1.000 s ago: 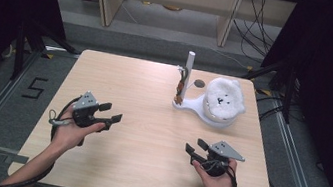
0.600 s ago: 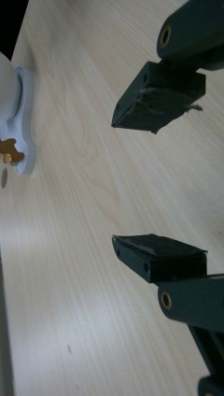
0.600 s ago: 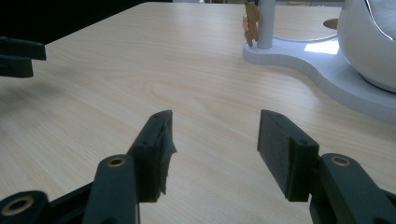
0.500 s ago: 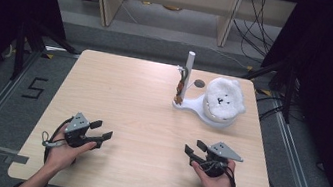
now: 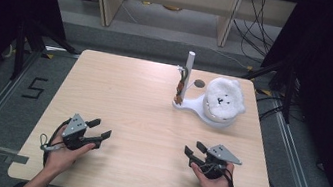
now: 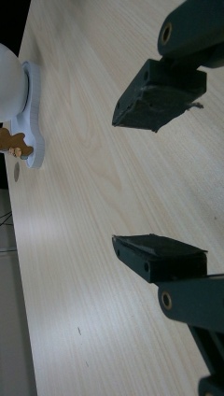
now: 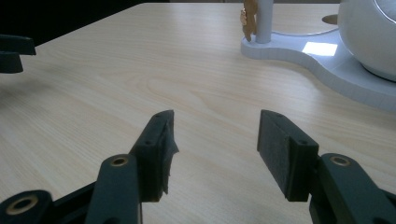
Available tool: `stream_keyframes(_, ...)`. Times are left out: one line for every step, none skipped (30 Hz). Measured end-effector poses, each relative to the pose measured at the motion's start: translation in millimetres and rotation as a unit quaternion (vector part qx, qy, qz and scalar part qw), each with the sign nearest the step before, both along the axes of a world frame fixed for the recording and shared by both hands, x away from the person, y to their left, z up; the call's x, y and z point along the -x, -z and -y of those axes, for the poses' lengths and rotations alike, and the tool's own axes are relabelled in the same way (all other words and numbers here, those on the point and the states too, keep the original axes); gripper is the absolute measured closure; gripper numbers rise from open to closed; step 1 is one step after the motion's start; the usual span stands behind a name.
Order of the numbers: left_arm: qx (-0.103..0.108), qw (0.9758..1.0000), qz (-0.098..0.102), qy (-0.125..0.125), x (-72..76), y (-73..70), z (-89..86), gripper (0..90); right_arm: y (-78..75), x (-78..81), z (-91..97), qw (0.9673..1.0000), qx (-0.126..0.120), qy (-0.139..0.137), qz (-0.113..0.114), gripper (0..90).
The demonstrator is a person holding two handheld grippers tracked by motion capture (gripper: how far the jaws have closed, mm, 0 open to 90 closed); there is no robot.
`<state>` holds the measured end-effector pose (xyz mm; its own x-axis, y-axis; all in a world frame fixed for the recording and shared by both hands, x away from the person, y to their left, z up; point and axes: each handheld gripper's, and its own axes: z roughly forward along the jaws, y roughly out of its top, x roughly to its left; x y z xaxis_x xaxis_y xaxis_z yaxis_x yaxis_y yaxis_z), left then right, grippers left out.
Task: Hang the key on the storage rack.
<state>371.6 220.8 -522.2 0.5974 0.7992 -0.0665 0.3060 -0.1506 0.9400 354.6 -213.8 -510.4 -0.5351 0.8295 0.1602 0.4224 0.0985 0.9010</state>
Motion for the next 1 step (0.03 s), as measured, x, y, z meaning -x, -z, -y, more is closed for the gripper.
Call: stream_keyframes(0.000,1.0000,0.000,0.000,0.0,0.0,0.0,34.9,-1.6,3.3,-1.0,0.9998,-0.010,0.005,-0.017,47.0)
